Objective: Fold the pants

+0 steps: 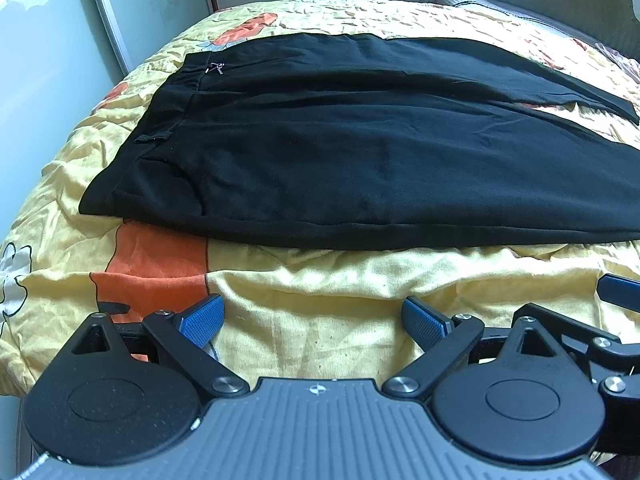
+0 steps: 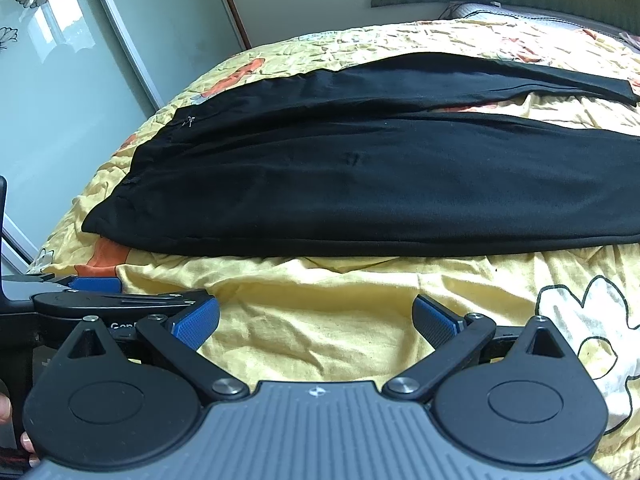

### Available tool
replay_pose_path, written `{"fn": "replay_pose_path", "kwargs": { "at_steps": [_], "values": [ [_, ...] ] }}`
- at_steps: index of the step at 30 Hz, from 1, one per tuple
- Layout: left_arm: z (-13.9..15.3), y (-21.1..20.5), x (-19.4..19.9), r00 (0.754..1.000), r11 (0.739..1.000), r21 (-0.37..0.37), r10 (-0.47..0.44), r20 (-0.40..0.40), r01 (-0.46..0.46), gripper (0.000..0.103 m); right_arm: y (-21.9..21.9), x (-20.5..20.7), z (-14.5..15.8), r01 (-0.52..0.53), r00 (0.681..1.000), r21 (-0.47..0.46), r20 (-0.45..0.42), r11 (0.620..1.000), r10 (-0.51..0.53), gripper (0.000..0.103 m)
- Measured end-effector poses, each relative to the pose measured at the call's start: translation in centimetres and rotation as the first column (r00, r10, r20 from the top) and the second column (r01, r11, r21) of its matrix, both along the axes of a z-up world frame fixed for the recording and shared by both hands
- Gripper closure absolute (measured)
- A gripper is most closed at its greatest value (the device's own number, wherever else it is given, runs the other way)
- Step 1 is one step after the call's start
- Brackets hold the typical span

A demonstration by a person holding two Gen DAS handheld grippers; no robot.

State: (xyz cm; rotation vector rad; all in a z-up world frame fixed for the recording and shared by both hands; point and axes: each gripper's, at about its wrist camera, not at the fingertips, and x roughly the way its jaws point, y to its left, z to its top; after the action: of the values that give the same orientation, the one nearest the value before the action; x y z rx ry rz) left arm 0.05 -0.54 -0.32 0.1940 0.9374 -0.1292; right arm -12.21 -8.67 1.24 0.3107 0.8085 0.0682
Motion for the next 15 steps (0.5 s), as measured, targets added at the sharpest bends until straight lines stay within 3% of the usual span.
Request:
{"fn": "replay_pose_path", "kwargs": {
  "at_steps": [4, 8, 15],
  "values": [
    [0.6, 0.5, 0.4, 1.0, 1.0, -0.024, -0.011, 0.01, 0.011, 0.006, -0.4, 0.1, 0.5, -0.019, 0.998, 0.01, 0.053, 1.0, 0.019, 0.0],
    [1.8, 1.3, 1.4, 0.999, 0.999, -0.051, 0.009, 0.049, -0.006, 0.006, -1.2, 1.4, 2.0, -0.133, 0.975, -0.003, 0.178, 0.991, 0.132, 0.0],
    [3.4, 3.3, 4.6, 0.993, 0.99, -0.118, 0.087, 0.08, -0.077, 0.007, -2.2, 9.1, 4.8, -0.258, 0.942, -0.067, 0.203, 0.964, 0.266, 0.0]
  ]
}}
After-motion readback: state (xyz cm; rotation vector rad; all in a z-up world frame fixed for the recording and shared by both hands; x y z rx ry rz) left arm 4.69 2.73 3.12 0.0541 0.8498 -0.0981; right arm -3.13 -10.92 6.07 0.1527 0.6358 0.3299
